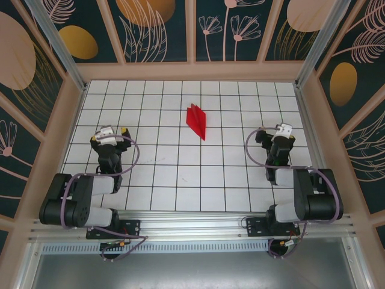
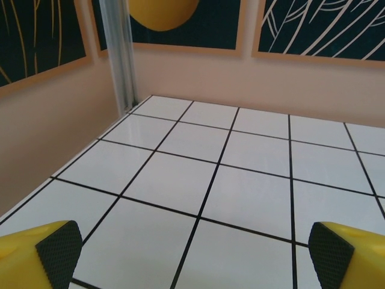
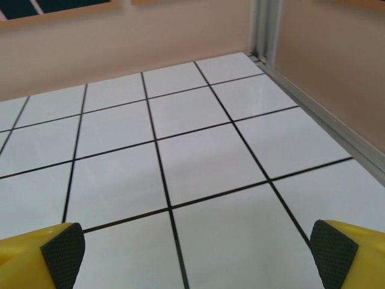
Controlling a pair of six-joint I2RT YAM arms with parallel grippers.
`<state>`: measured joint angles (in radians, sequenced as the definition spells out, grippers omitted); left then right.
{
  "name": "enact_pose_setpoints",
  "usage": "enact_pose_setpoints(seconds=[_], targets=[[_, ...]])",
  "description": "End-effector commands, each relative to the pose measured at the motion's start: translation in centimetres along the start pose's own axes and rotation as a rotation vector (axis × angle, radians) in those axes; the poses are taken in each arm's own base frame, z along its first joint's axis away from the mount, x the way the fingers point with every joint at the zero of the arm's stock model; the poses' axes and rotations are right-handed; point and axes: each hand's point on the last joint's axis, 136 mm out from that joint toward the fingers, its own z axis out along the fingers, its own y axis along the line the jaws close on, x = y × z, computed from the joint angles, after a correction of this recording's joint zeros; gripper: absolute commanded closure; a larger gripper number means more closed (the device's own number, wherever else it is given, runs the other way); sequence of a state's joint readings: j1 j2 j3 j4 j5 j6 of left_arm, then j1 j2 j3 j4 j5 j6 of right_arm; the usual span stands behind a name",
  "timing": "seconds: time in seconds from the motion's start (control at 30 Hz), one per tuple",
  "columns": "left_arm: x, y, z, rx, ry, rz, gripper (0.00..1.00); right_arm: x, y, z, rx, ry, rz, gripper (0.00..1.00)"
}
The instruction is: Fold a paper plane with a square sheet of paper (pick it up from the middle)
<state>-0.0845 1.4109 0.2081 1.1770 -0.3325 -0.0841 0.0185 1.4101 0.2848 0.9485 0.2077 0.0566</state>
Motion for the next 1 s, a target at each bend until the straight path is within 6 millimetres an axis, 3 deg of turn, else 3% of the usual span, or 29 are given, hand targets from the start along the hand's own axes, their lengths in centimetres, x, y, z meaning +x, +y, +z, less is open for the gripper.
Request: enact_pose_setpoints(seconds=[0.0, 0.27, 0.47, 0.7, 0.97], targets=[[-1.2, -0.3, -0.1, 0.059, -0.09, -0.012, 0.01, -1.5, 1.4, 0.0, -0.092, -0.095, -0.021, 0.01], [-0.3, 0.5, 0.9, 0.019, -0.062, -0.032, 0.01, -0.4, 1.4, -0.1, -0.134, -0.105, -0.011, 0.01], [-0.5, 1.0, 0.6, -0.005, -0.078, -0.04, 0.02, -0.4, 1.4, -0.1, -0.136, -0.102, -0.01, 0.01], [-0.6, -0.3, 0.0, 0.078, -0.094, -0.014, 0.01, -0.4, 1.3, 0.0, -0.135, -0.102, -0.01, 0.01], [0.0, -1.3, 1.1, 0.115, -0.045, 0.009, 0.02, -0.4, 1.3, 0.0, -0.135, -0.102, -0.01, 0.01]])
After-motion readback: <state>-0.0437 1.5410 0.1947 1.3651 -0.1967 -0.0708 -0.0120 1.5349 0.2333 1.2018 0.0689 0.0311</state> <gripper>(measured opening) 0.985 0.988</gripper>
